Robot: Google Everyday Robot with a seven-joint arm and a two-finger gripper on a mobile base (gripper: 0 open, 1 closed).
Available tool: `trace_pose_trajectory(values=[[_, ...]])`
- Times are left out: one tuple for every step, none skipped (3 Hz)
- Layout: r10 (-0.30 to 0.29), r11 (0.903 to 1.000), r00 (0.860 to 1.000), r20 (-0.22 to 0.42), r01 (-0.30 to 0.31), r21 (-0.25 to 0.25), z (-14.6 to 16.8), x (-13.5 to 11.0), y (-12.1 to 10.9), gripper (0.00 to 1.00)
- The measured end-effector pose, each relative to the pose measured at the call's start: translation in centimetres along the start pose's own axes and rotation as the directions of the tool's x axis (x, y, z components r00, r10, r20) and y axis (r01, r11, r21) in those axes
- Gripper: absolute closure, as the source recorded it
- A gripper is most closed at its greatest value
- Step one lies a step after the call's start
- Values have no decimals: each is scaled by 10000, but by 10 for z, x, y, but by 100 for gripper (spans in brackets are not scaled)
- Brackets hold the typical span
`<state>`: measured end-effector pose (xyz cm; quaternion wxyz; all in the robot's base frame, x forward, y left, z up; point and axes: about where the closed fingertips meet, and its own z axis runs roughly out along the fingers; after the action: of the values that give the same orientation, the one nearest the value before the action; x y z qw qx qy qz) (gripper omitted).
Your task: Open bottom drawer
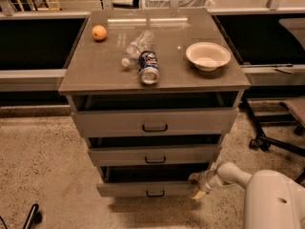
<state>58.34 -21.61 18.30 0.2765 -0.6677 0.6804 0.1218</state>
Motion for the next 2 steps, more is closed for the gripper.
trace_pose_trajectory(values=[[-1,10000,10000,0,1,0,0,0,0,4],[-1,10000,10000,1,1,-1,0,0,0,0]])
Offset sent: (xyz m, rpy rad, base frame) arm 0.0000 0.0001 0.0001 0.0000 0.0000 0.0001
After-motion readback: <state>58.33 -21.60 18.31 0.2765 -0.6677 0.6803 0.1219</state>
